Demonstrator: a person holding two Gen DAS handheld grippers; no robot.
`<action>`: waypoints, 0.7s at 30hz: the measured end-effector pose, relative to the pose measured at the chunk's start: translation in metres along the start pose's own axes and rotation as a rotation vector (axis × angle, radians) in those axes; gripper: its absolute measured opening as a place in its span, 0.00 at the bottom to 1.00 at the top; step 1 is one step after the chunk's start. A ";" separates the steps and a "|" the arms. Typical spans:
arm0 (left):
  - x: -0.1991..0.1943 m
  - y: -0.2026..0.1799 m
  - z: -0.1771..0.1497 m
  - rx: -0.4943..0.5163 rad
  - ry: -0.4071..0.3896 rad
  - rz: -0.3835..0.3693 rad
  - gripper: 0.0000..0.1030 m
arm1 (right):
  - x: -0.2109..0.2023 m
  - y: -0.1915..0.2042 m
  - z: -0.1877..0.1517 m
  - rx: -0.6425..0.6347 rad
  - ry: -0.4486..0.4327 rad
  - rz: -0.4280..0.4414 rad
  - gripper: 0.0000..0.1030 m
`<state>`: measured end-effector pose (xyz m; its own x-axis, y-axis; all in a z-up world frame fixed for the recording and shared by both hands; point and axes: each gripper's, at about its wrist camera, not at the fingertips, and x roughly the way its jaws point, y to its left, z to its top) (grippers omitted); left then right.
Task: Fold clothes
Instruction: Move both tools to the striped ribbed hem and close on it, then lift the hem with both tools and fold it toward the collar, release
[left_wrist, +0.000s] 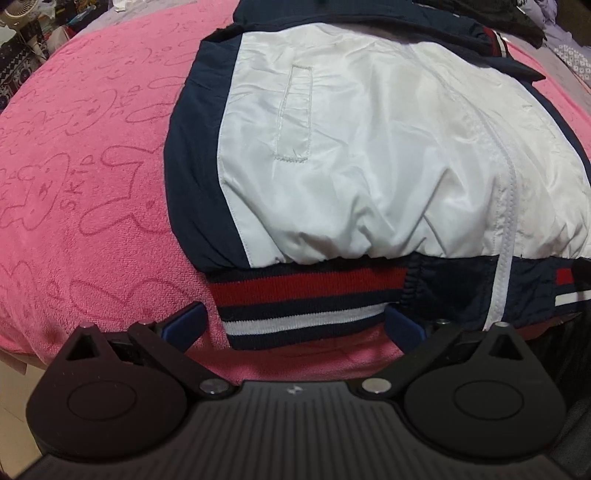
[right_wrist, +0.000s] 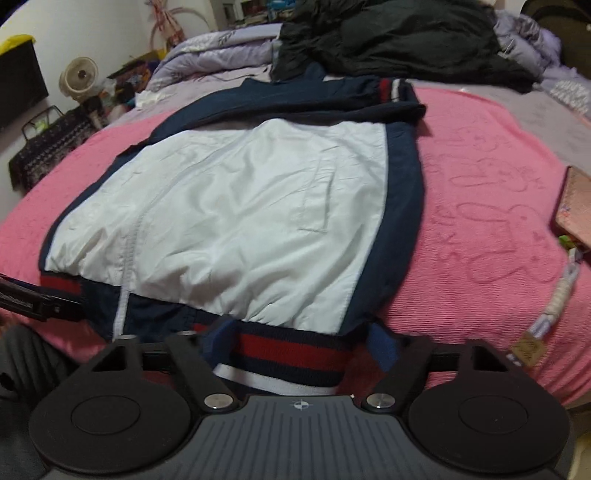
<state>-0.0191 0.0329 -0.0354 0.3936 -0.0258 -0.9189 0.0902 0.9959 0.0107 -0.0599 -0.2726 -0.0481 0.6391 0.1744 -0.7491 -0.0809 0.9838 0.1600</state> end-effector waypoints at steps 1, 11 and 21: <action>-0.003 0.000 0.000 0.001 -0.006 -0.002 0.92 | -0.002 -0.001 0.000 -0.001 0.003 0.002 0.60; -0.028 0.008 0.010 -0.072 -0.053 -0.039 0.47 | -0.012 -0.004 -0.003 0.082 0.030 0.014 0.14; -0.076 0.039 0.080 -0.048 -0.284 0.033 0.53 | -0.021 -0.011 0.091 0.094 -0.177 0.139 0.09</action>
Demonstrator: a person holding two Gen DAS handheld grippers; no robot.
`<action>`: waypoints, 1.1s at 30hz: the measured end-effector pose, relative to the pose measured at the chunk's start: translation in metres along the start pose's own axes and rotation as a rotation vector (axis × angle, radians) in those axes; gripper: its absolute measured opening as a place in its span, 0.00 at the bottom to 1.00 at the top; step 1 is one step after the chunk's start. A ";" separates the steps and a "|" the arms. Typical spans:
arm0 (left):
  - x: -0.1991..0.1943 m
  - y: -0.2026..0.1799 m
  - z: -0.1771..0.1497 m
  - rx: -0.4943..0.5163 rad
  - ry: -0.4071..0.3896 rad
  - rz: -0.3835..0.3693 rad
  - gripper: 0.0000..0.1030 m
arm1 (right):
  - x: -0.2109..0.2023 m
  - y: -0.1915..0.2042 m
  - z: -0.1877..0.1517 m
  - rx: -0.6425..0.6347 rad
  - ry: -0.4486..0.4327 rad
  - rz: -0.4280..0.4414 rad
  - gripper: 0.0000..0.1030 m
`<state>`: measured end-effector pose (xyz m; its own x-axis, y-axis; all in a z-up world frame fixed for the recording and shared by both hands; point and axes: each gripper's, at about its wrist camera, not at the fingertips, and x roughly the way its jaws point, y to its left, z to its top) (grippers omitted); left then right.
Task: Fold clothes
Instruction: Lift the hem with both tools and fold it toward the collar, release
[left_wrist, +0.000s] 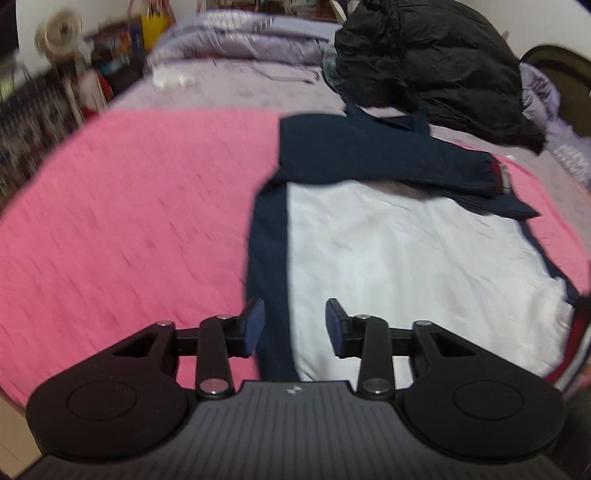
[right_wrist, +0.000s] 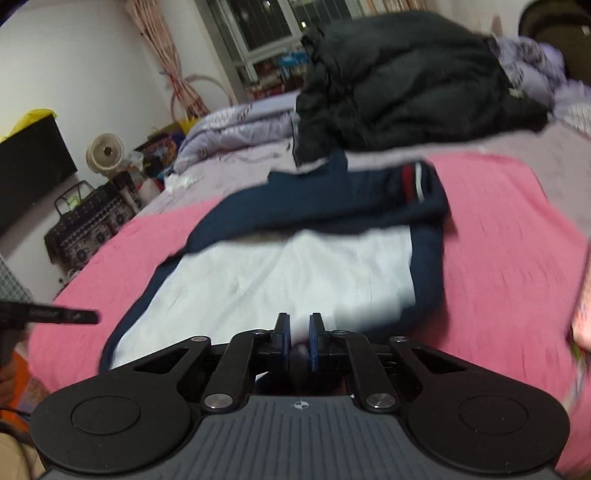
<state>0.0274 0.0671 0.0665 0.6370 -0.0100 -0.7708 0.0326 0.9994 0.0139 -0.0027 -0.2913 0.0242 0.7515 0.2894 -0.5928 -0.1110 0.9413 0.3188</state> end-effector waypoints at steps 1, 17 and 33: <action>-0.002 -0.003 -0.003 0.044 -0.008 0.010 0.61 | 0.009 0.000 0.007 -0.009 -0.006 -0.012 0.09; 0.062 -0.020 -0.078 0.022 0.264 -0.188 0.94 | -0.010 -0.037 -0.079 0.063 0.266 -0.090 0.56; 0.007 0.017 0.001 -0.069 -0.012 -0.201 0.32 | -0.015 -0.023 -0.014 0.258 0.047 0.172 0.15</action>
<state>0.0332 0.0841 0.0617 0.6318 -0.2094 -0.7463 0.1073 0.9772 -0.1833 -0.0203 -0.3150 0.0157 0.7047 0.4535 -0.5456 -0.0601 0.8044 0.5910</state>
